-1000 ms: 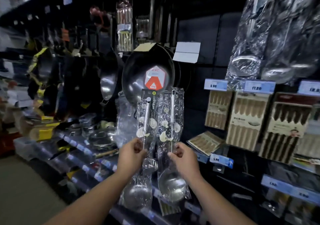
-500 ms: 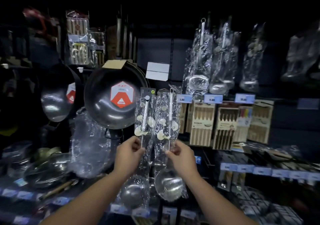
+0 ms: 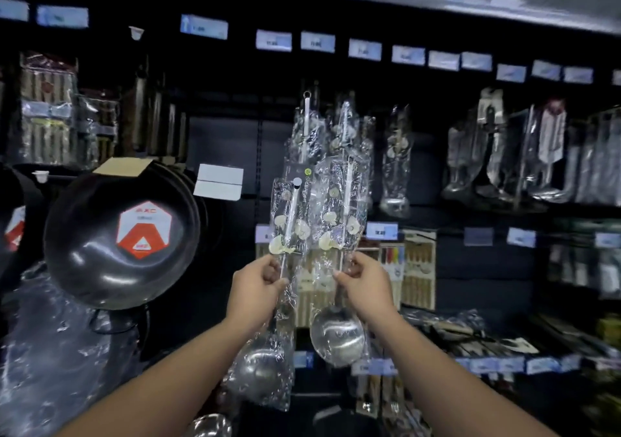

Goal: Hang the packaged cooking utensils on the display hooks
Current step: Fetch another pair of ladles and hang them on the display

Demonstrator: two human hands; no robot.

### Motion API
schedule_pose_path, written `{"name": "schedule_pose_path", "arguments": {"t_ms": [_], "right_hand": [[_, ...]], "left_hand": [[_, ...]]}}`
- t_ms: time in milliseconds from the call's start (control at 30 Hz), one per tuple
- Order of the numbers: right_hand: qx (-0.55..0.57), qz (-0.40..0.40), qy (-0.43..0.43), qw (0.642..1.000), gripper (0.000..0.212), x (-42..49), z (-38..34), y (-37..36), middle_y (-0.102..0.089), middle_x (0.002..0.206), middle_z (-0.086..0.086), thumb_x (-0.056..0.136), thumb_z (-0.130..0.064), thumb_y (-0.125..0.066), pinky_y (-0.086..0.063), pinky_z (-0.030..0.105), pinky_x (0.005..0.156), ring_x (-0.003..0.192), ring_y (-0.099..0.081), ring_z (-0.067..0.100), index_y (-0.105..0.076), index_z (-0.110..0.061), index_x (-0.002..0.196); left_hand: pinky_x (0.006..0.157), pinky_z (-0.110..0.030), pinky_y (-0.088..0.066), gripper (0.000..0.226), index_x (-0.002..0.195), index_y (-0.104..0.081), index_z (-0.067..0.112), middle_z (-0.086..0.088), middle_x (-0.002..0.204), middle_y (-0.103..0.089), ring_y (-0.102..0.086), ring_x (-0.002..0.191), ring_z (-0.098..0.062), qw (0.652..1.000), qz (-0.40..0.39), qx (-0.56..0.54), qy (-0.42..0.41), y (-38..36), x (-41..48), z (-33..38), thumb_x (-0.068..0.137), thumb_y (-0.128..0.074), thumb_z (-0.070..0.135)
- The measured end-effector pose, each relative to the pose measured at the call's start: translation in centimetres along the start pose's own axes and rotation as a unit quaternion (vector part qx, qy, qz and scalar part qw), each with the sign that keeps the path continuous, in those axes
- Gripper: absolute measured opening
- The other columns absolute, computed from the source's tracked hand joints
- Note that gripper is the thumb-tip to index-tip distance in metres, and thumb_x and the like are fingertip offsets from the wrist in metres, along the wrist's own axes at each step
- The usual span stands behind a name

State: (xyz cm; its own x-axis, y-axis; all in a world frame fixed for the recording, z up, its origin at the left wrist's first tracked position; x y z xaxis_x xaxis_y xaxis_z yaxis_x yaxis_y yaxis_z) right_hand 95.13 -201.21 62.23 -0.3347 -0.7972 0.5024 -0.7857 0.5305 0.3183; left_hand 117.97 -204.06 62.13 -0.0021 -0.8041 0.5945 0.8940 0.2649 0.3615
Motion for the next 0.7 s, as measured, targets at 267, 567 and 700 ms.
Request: {"name": "schedule_pose_path", "arguments": {"t_ms": [267,567,700], "right_hand": [[-0.021,0.026,0.063,0.997,0.026,10.5,0.4,9.8,-0.065,0.076,0.000,0.086,-0.018,-0.077,-0.052,0.030,0.063,0.068,-0.064,0.020,-0.065,-0.021,0.109],[-0.042,0.004,0.082,0.996,0.029,19.3,1.0,14.4,-0.059,0.078,-0.007,0.087,-0.018,-0.077,-0.033,0.009,0.035,0.049,-0.051,0.005,-0.052,-0.025,0.100],[-0.050,0.012,0.096,0.994,0.027,21.9,0.6,14.7,-0.064,0.079,-0.005,0.084,-0.022,-0.080,-0.041,0.017,0.048,0.058,-0.058,0.007,-0.056,-0.027,0.096]], "left_hand": [[0.057,-0.021,-0.043,0.023,0.096,-0.063,0.026,0.003,0.072,-0.062,-0.057,0.067,-0.011,0.998,0.027,-0.032,-0.038,-7.3,7.4,9.5,0.085,-0.076,0.011],[0.055,-0.019,-0.040,0.015,0.090,-0.063,0.019,0.003,0.074,-0.062,-0.058,0.065,-0.011,0.998,0.049,-0.026,-0.032,-12.1,15.3,15.4,0.086,-0.076,0.012],[0.051,-0.017,-0.039,0.015,0.092,-0.063,0.020,0.002,0.074,-0.062,-0.054,0.060,-0.010,0.997,0.063,-0.020,-0.039,-12.6,17.9,16.3,0.086,-0.075,0.012]]}}
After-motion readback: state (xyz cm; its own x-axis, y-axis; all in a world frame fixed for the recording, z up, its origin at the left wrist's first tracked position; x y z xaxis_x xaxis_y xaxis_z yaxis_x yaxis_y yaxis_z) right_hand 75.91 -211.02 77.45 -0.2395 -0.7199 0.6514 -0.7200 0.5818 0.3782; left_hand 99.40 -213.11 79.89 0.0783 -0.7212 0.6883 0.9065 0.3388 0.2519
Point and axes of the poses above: each hand's wrist, its own x-axis towards the middle knuckle, its own y-axis out of the back of the hand, z = x × y, the point moved 9 cm from there along x, towards the middle knuckle
